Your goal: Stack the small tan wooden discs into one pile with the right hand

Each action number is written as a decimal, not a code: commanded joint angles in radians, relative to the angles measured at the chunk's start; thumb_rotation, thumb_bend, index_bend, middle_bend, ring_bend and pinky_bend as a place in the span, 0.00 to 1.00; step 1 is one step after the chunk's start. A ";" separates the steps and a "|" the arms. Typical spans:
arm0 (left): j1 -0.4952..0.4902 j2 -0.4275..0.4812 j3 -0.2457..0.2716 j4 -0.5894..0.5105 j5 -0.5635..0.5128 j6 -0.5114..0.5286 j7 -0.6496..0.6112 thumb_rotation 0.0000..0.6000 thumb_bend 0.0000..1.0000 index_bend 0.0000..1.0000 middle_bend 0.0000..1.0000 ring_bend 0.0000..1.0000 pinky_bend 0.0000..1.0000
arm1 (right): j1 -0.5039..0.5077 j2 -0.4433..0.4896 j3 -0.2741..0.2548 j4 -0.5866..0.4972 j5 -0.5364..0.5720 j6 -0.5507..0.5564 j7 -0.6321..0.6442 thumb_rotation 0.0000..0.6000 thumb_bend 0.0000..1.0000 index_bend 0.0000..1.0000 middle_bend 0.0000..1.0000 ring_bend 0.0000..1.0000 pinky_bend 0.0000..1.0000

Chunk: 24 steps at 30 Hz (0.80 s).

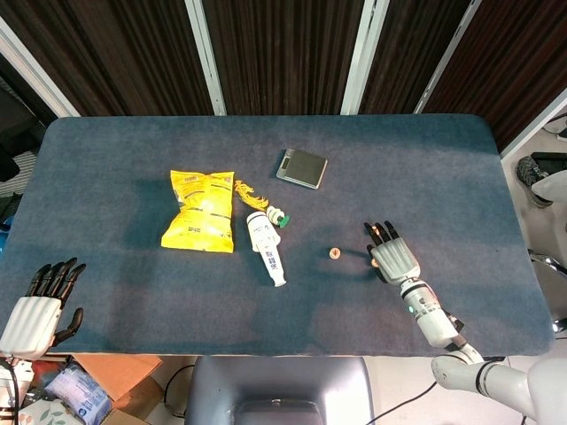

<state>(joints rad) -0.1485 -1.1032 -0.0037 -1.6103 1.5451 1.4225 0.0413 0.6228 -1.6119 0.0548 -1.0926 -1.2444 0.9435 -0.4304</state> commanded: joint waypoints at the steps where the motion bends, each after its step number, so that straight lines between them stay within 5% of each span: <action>1: 0.000 0.000 0.000 0.000 -0.001 0.000 -0.001 1.00 0.51 0.00 0.00 0.00 0.04 | -0.001 0.000 0.001 -0.001 0.001 0.000 -0.002 1.00 0.48 0.62 0.00 0.00 0.00; 24: -0.004 0.000 -0.004 0.002 -0.009 -0.007 0.003 1.00 0.51 0.00 0.00 0.00 0.04 | 0.096 -0.022 0.134 -0.157 0.089 -0.029 -0.071 1.00 0.48 0.65 0.02 0.00 0.00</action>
<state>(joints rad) -0.1529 -1.1039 -0.0080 -1.6082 1.5364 1.4155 0.0449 0.7092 -1.6209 0.1808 -1.2465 -1.1702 0.9251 -0.4867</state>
